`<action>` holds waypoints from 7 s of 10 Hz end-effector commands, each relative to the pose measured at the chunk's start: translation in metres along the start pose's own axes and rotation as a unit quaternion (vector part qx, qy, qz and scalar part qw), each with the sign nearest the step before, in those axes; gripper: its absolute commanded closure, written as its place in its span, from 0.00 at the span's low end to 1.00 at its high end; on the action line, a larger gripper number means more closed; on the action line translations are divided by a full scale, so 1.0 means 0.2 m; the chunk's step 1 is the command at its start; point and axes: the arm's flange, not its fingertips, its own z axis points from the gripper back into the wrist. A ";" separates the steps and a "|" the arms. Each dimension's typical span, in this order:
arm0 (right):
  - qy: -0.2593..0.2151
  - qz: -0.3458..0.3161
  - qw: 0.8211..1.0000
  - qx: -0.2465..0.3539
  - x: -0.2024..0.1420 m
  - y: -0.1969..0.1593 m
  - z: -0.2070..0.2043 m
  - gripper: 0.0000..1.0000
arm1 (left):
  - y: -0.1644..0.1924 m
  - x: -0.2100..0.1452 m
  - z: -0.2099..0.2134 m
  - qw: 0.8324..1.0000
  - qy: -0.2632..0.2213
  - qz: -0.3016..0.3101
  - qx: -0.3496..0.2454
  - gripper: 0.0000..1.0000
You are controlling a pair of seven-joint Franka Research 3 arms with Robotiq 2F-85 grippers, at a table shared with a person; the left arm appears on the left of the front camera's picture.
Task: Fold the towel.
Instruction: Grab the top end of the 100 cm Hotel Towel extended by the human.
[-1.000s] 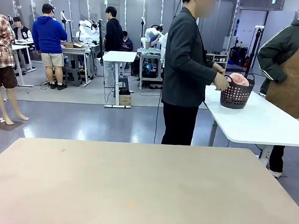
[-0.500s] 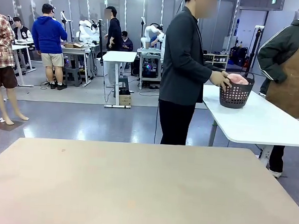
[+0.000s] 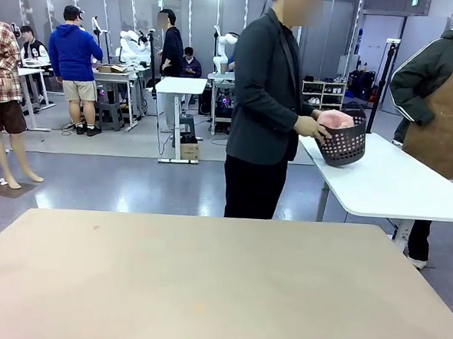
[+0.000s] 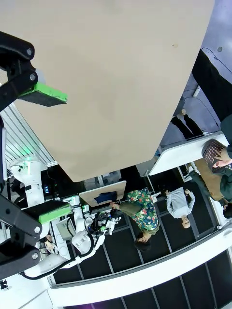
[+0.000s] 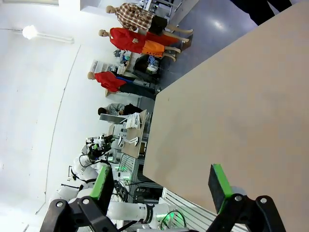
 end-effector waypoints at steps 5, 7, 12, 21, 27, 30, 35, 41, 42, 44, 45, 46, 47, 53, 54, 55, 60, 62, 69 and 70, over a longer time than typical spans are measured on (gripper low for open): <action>-0.003 0.002 1.000 0.006 0.01 0.00 0.00 0.00 | 0.00 0.01 0.00 1.000 -0.003 -0.001 -0.010 0.00; -0.003 0.002 1.000 0.006 0.01 0.00 0.00 0.00 | 0.00 0.01 0.00 1.000 -0.003 -0.001 -0.010 0.00; -0.003 0.002 1.000 0.006 0.01 0.00 0.00 0.00 | 0.00 0.01 0.00 1.000 -0.003 -0.001 -0.010 0.00; -0.003 0.002 1.000 0.006 0.01 0.00 0.00 0.00 | 0.00 0.01 0.00 1.000 -0.003 -0.001 -0.010 0.00; -0.003 0.002 1.000 0.006 0.01 0.00 0.00 0.00 | 0.00 0.01 0.00 1.000 -0.003 -0.001 -0.010 0.00; -0.003 0.002 1.000 0.006 0.01 0.00 0.00 0.00 | 0.00 0.01 0.00 1.000 -0.003 -0.001 -0.010 0.00; -0.003 0.002 1.000 0.006 0.01 0.00 0.00 0.00 | 0.00 0.01 0.00 1.000 -0.003 -0.001 -0.010 0.00; -0.003 0.002 1.000 0.006 0.01 0.00 0.00 0.00 | 0.00 0.01 0.00 1.000 -0.003 -0.001 -0.010 0.00; -0.003 0.002 1.000 0.006 0.01 0.00 0.00 0.00 | 0.00 0.01 0.00 1.000 -0.003 -0.001 -0.010 0.00; -0.003 0.002 1.000 0.006 0.01 0.00 0.00 0.00 | 0.00 0.01 0.00 1.000 -0.003 -0.001 -0.010 0.00; -0.003 0.002 1.000 0.006 0.01 0.00 0.00 0.00 | 0.00 0.01 0.00 1.000 -0.003 -0.001 -0.010 0.00; -0.003 0.002 1.000 0.006 0.01 0.00 0.00 0.00 | 0.00 0.01 0.00 1.000 -0.003 -0.001 -0.010 0.00; -0.003 0.002 1.000 0.006 0.01 0.00 0.00 0.00 | 0.00 0.01 0.00 1.000 -0.003 -0.001 -0.010 0.00; -0.003 0.002 1.000 0.006 0.01 0.00 0.00 0.00 | 0.00 0.01 0.00 1.000 -0.003 -0.001 -0.010 0.00; -0.003 0.002 1.000 0.006 0.01 0.00 0.00 0.00 | 0.00 0.01 0.00 1.000 -0.003 -0.001 -0.010 0.00; -0.003 0.002 1.000 0.006 0.01 0.00 0.00 0.00 | 0.00 0.01 0.00 1.000 -0.003 -0.001 -0.010 0.00; -0.003 0.002 1.000 0.006 0.01 0.00 0.00 0.00 | 0.00 0.01 0.00 1.000 -0.003 -0.001 -0.010 0.00; -0.003 0.002 1.000 0.006 0.01 0.00 0.00 0.00 | 0.00 0.01 0.00 1.000 -0.003 -0.001 -0.010 0.00; -0.003 0.002 1.000 0.006 0.01 0.00 0.00 0.00 | 0.00 0.01 0.00 1.000 -0.003 -0.001 -0.010 0.00; -0.003 0.002 1.000 0.006 0.01 0.00 0.00 0.00 | 0.00 0.01 0.00 1.000 -0.003 -0.001 -0.010 0.00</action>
